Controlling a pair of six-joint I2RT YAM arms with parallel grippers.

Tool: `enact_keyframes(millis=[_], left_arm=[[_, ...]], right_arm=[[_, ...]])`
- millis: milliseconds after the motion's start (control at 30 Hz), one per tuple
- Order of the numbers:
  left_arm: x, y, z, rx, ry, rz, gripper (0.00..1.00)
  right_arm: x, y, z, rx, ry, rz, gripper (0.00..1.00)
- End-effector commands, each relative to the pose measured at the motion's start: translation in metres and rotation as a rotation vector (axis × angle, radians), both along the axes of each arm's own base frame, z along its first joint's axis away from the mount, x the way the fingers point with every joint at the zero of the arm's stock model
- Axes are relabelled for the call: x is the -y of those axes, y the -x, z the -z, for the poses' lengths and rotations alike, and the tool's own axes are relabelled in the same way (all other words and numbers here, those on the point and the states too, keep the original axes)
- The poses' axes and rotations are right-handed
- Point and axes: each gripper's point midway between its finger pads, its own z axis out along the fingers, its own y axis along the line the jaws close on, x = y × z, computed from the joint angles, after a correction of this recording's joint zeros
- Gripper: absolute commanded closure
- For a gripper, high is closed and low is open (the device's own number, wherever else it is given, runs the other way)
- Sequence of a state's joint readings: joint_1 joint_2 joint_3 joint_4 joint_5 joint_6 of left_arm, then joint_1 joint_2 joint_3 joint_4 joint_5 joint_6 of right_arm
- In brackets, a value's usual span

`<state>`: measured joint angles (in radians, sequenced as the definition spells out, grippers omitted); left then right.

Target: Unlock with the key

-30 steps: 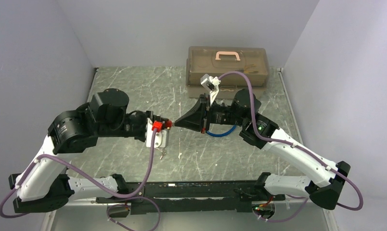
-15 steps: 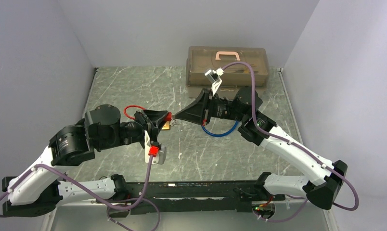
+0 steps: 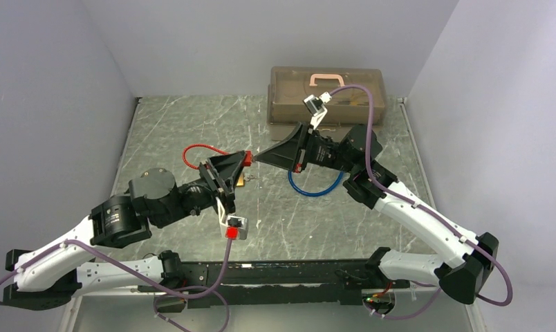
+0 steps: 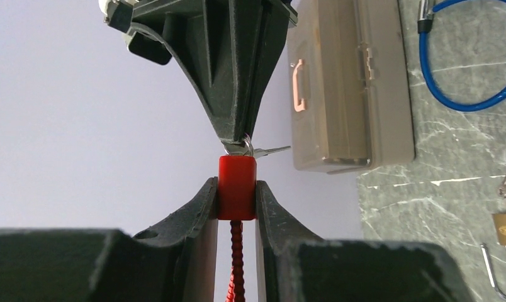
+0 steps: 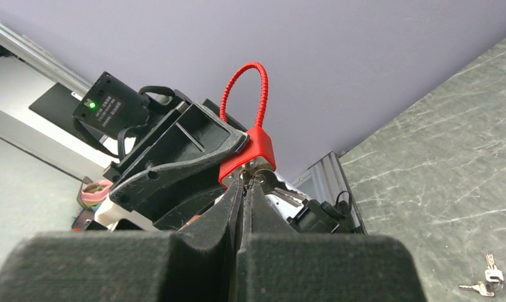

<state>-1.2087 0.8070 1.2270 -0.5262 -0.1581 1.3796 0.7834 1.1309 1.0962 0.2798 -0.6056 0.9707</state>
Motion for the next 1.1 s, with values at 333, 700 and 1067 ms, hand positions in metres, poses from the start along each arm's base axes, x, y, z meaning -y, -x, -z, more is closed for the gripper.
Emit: enact_keyframes(millis=[333, 700, 1067], left_arm=[[0.008, 0.035, -0.047, -0.091, 0.177, 0.174, 1.0], [0.015, 0.058, -0.055, -0.405, 0.253, 0.261, 1.0], [0.02, 0.077, -0.077, -0.525, 0.309, 0.353, 1.0]], right_arm=[[0.036, 0.021, -0.044, 0.241, 0.075, 0.04, 0.68], [0.082, 0.064, -0.082, 0.675, 0.087, 0.07, 0.48], [0.07, 0.069, -0.069, 0.74, 0.075, -0.031, 0.55]])
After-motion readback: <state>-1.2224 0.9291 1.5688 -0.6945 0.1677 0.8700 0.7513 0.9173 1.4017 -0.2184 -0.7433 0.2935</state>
